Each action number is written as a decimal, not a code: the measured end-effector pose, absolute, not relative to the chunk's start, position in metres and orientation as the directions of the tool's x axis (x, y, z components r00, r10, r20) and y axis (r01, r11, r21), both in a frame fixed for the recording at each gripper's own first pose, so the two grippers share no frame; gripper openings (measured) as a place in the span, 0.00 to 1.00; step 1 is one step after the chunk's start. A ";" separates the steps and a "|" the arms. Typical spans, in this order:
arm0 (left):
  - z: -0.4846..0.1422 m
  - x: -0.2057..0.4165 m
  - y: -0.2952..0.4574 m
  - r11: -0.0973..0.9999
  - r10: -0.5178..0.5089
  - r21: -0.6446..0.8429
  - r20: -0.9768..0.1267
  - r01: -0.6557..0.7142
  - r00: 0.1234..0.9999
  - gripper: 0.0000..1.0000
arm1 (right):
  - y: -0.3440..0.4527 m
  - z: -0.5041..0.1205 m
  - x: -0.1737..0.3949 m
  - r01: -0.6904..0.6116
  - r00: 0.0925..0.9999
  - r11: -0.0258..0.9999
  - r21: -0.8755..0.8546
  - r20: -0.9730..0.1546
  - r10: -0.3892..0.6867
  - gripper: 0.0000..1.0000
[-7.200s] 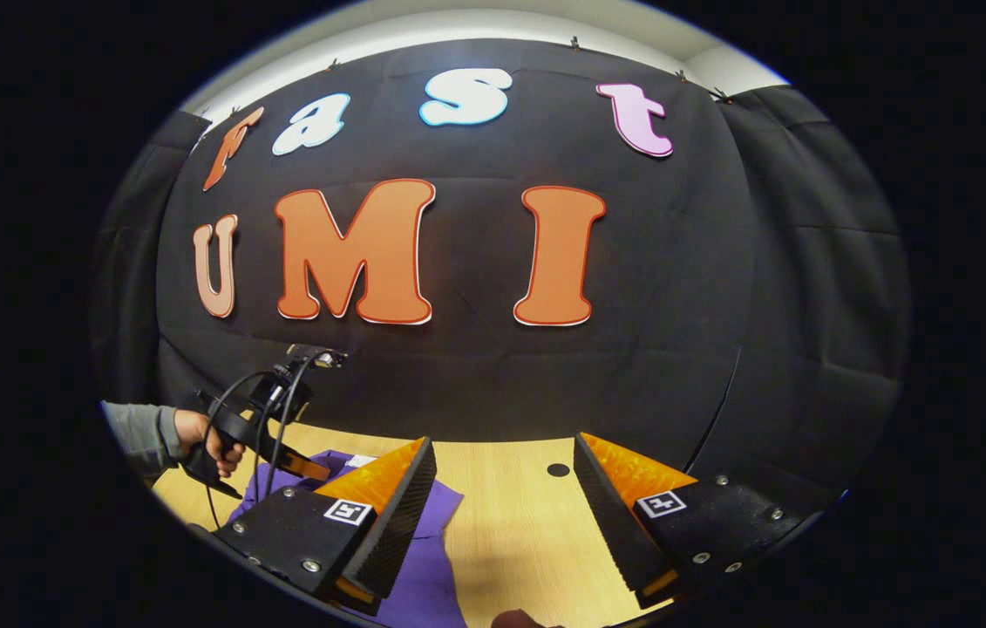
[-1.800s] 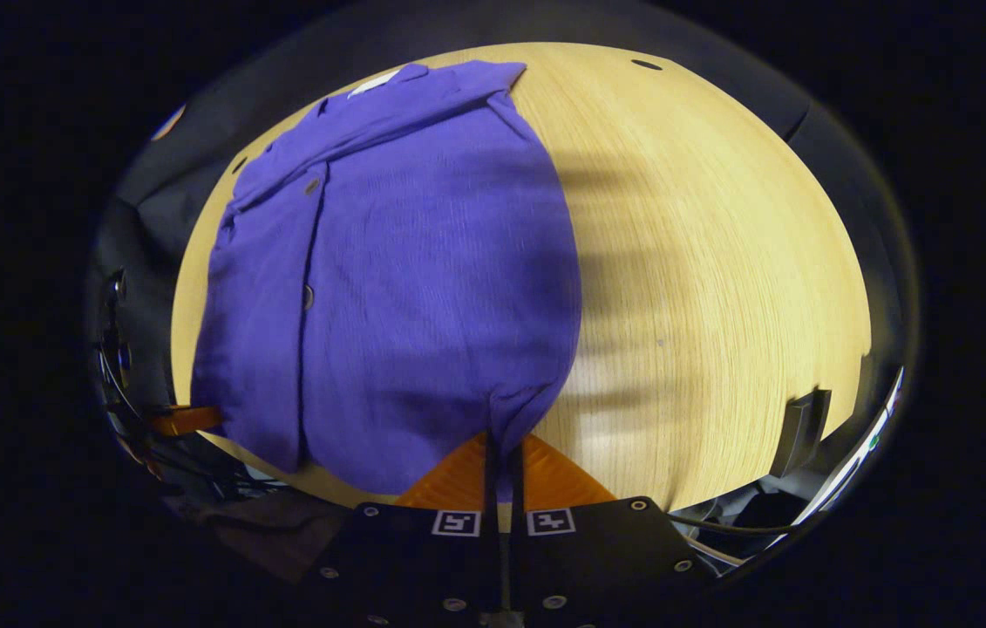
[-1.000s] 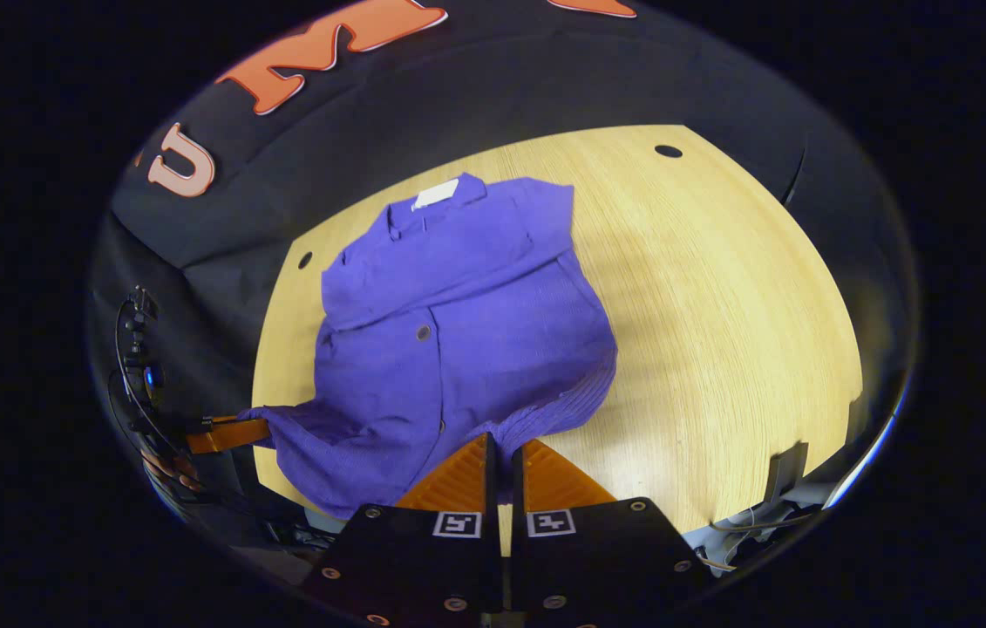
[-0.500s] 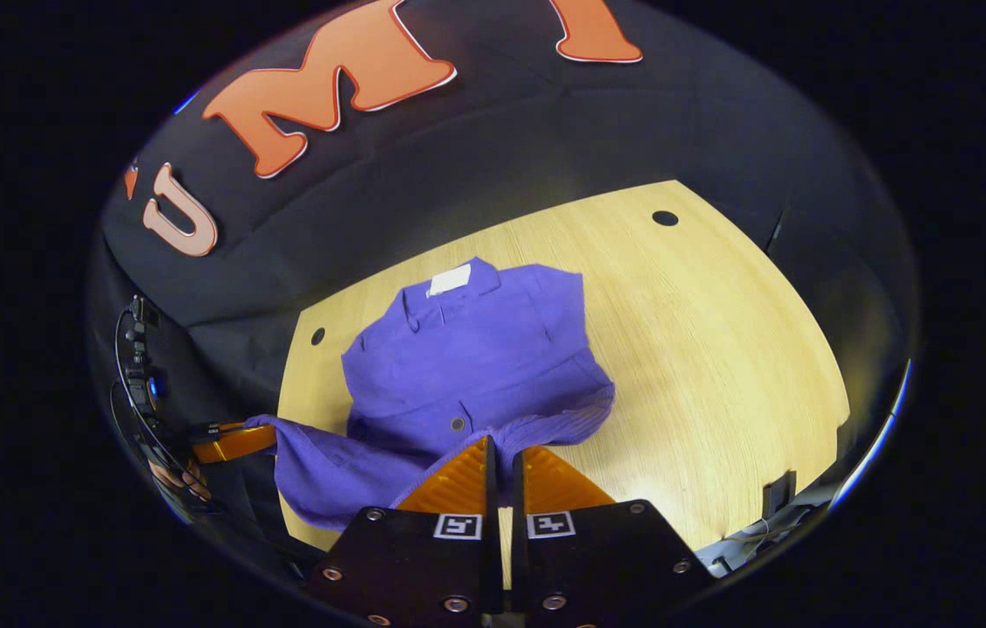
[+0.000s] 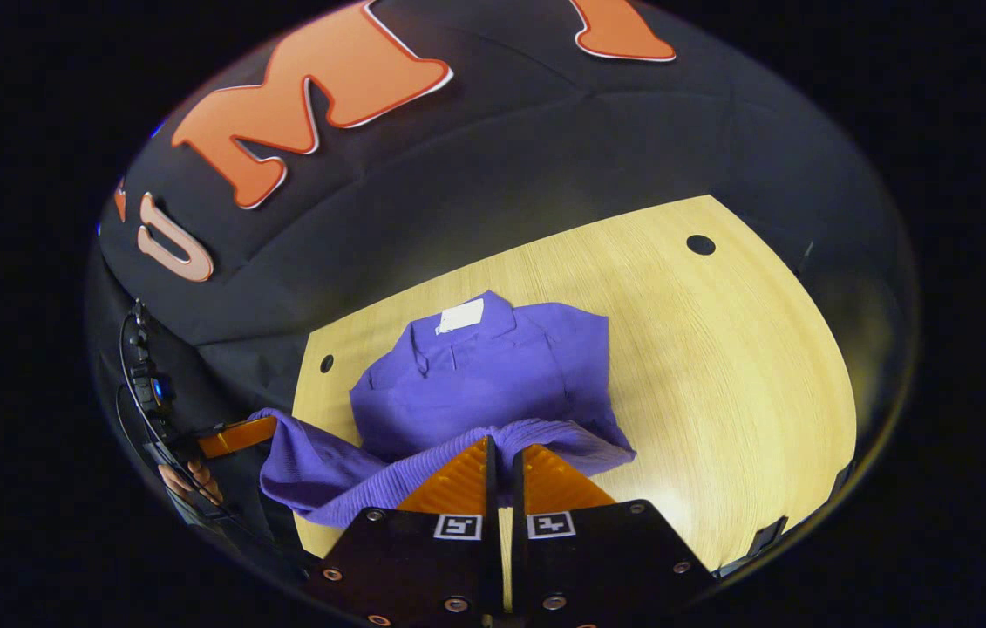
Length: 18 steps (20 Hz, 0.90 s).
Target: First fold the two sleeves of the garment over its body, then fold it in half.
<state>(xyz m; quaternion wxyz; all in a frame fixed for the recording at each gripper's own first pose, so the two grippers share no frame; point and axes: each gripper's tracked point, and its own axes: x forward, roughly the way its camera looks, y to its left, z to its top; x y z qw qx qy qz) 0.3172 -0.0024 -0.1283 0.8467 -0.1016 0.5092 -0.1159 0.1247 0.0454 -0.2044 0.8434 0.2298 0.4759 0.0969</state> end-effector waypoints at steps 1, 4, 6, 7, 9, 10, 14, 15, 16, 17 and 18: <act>-0.131 0.325 -0.003 0.954 -0.288 -0.294 -0.842 0.059 0.456 0.12 | 0.042 -0.210 0.134 0.058 0.519 0.872 0.486 -0.761 0.389 0.04; -0.143 0.348 0.005 0.953 -0.249 -0.302 -0.850 -0.042 0.464 0.12 | 0.031 -0.228 0.161 0.051 0.492 0.870 0.490 -0.771 0.405 0.04; -0.154 0.359 0.013 0.957 -0.213 -0.279 -0.864 -0.083 0.457 0.12 | 0.025 -0.238 0.181 0.048 0.477 0.866 0.497 -0.773 0.417 0.04; -0.160 0.364 0.017 0.960 -0.193 -0.263 -0.871 -0.097 0.452 0.12 | 0.023 -0.242 0.190 0.055 0.471 0.861 0.506 -0.773 0.425 0.04; -0.168 0.376 0.012 0.956 -0.184 -0.266 -0.871 -0.122 0.456 0.12 | 0.026 -0.251 0.208 0.059 0.451 0.842 0.535 -0.767 0.456 0.04; -0.168 0.382 0.010 0.952 -0.188 -0.276 -0.869 -0.134 0.457 0.12 | 0.029 -0.256 0.218 0.056 0.443 0.837 0.545 -0.764 0.468 0.04; -0.184 0.408 0.006 0.952 -0.167 -0.266 -0.863 -0.148 0.478 0.13 | 0.036 -0.273 0.258 0.075 0.452 0.808 0.584 -0.742 0.495 0.05; -0.186 0.414 0.005 0.951 -0.165 -0.268 -0.858 -0.152 0.486 0.14 | 0.037 -0.274 0.267 0.097 0.464 0.790 0.605 -0.730 0.502 0.06; -0.184 0.422 0.008 0.953 -0.154 -0.262 -0.852 -0.154 0.501 0.17 | 0.038 -0.274 0.276 0.116 0.481 0.770 0.627 -0.714 0.509 0.08; -0.185 0.432 0.010 0.956 -0.130 -0.249 -0.835 -0.157 0.534 0.30 | 0.040 -0.273 0.288 0.128 0.507 0.750 0.649 -0.693 0.513 0.11; -0.179 0.445 0.014 0.960 -0.108 -0.236 -0.811 -0.153 0.575 0.36 | 0.040 -0.272 0.298 0.140 0.524 0.734 0.665 -0.678 0.515 0.16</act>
